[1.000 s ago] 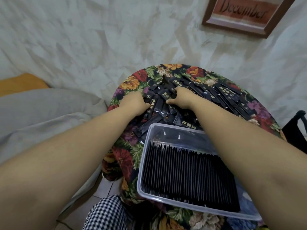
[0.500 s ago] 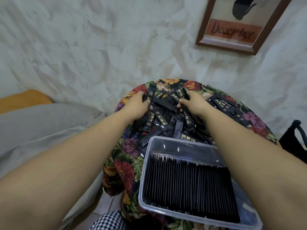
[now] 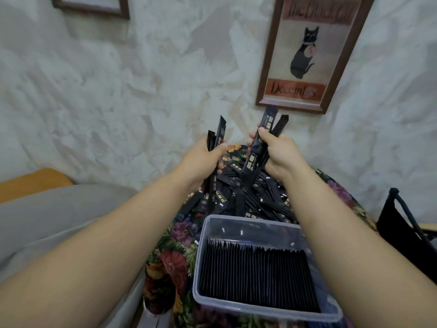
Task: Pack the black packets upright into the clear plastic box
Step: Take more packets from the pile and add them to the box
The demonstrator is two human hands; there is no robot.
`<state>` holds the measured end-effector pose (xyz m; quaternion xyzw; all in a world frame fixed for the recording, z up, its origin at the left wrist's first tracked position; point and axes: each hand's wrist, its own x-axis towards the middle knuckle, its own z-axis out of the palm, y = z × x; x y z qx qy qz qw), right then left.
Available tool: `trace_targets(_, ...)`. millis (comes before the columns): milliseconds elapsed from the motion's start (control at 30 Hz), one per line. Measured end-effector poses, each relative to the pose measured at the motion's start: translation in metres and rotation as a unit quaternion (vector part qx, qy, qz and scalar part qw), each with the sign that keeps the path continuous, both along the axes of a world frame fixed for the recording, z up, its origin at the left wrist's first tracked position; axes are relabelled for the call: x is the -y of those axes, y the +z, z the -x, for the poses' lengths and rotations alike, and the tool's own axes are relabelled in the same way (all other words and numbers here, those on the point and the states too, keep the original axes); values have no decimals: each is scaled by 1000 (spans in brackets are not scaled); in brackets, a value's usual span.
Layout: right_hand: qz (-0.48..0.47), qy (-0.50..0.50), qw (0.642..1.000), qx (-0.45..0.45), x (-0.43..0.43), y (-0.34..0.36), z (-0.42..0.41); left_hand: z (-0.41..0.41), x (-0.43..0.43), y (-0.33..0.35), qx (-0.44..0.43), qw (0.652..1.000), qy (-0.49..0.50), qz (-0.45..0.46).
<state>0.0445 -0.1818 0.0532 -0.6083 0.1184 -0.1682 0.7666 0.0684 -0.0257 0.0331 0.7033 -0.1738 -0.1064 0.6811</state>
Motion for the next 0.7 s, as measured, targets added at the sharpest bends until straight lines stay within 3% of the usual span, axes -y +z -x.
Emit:
trace_targets(200, -171, 37, 984, -9, -22, -9, 54, 53, -6, -2, 53, 996, -42, -61)
trace_targets(300, -204, 19, 979, -10, -31, -17, 74, 74, -9, -6, 49, 995, -58, -69)
trace_targets(467, -189, 26, 981, -30, -45, -35, 101, 100, -14, -9, 40, 990, -83, -103)
trace_targets(700, -60, 63, 996, -34, -50, -38, 130, 115, -24, -8, 17, 984, -88, -154)
